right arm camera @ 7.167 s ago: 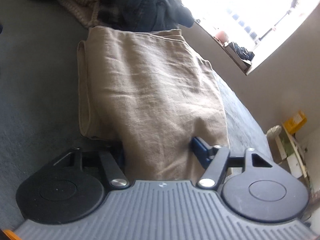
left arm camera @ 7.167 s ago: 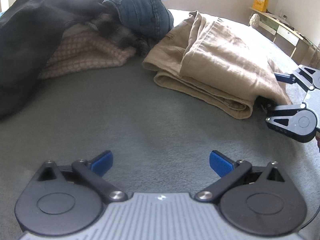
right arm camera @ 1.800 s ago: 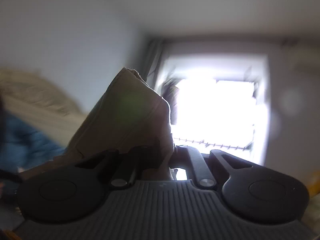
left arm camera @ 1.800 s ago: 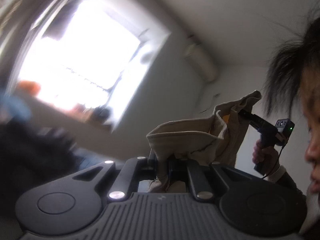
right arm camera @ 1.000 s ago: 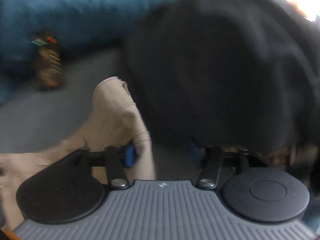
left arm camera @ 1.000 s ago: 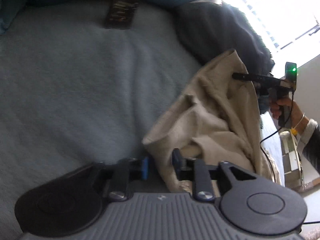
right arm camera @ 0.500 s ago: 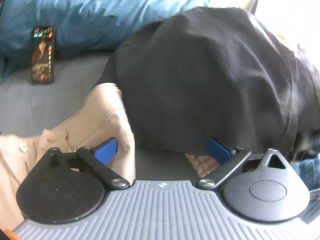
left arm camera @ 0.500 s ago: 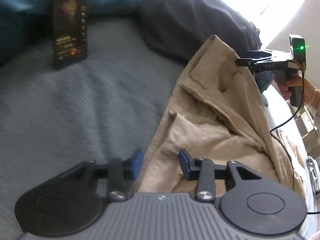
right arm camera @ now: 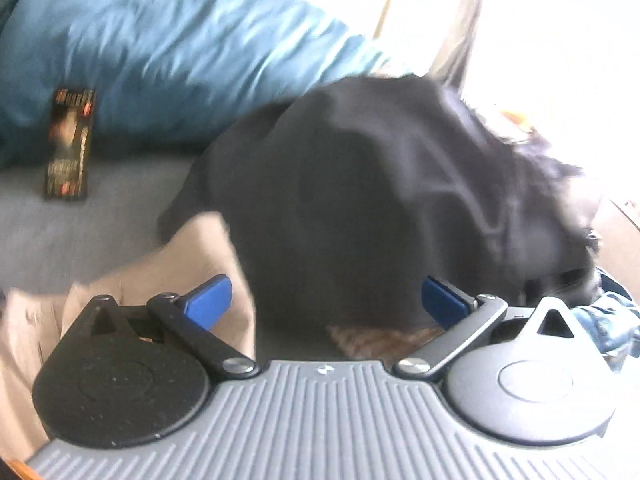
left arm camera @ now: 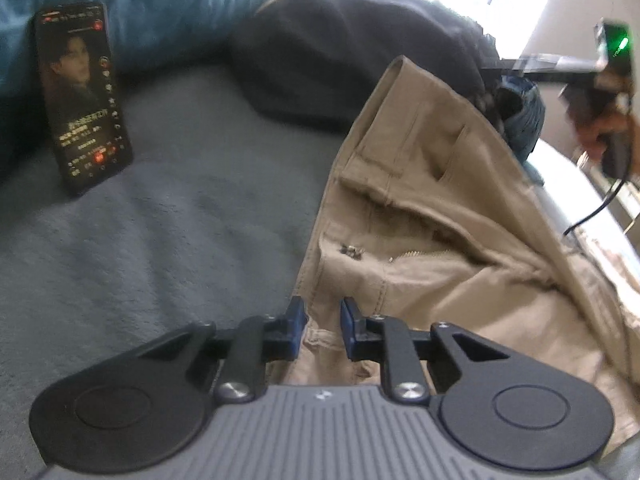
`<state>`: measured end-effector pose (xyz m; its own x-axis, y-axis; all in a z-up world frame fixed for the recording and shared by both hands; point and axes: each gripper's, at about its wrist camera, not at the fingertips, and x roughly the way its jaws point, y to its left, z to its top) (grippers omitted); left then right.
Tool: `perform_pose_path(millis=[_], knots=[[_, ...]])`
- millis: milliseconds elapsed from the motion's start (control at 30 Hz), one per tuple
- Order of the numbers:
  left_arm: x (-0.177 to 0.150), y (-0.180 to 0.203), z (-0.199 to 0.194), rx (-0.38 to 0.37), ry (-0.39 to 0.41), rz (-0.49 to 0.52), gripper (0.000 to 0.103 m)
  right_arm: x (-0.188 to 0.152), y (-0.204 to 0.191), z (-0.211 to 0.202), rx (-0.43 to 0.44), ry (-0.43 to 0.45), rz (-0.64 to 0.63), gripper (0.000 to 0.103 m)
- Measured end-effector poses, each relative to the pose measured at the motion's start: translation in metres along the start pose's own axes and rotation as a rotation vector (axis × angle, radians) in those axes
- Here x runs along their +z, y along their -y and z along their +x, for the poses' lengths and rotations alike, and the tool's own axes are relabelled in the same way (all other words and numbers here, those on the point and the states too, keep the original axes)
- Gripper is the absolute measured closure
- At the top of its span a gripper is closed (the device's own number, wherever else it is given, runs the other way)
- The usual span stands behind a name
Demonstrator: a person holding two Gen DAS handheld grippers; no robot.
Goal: Fold clothes
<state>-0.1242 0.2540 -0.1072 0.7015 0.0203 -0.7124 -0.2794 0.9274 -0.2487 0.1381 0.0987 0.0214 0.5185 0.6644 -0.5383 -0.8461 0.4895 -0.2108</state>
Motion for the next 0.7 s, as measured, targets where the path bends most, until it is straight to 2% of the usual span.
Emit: perform_pose_path(millis=[100, 200, 300, 400, 433, 500, 600, 700], knots=[[0.000, 0.007, 0.007, 0.020, 0.018, 0.047, 0.083, 0.000, -0.001, -0.018, 0.070, 0.073, 0.085, 0.003], [0.002, 0.007, 0.014, 0.020, 0.031, 0.030, 0.083, -0.003, -0.026, -0.029, 0.197, 0.088, 0.090, 0.008], [0.004, 0.004, 0.013, 0.017, 0.036, 0.014, 0.083, -0.016, -0.074, -0.015, 0.298, 0.000, -0.005, 0.018], [0.003, 0.004, 0.012, 0.018, 0.038, 0.007, 0.083, -0.035, -0.121, 0.007, 0.347, -0.117, -0.116, 0.041], [0.003, 0.004, 0.012, 0.019, 0.038, 0.005, 0.082, -0.041, -0.131, 0.018, 0.349, -0.159, -0.118, 0.049], [0.002, 0.004, 0.012, 0.020, 0.038, 0.001, 0.082, -0.056, -0.138, 0.034, 0.356, -0.226, -0.090, 0.058], [0.004, 0.002, 0.010, 0.021, 0.029, -0.013, 0.077, -0.072, -0.136, 0.048, 0.386, -0.311, -0.009, 0.059], [0.007, -0.003, 0.002, 0.019, 0.024, -0.025, 0.060, -0.062, -0.112, 0.036, 0.432, -0.309, 0.092, 0.057]])
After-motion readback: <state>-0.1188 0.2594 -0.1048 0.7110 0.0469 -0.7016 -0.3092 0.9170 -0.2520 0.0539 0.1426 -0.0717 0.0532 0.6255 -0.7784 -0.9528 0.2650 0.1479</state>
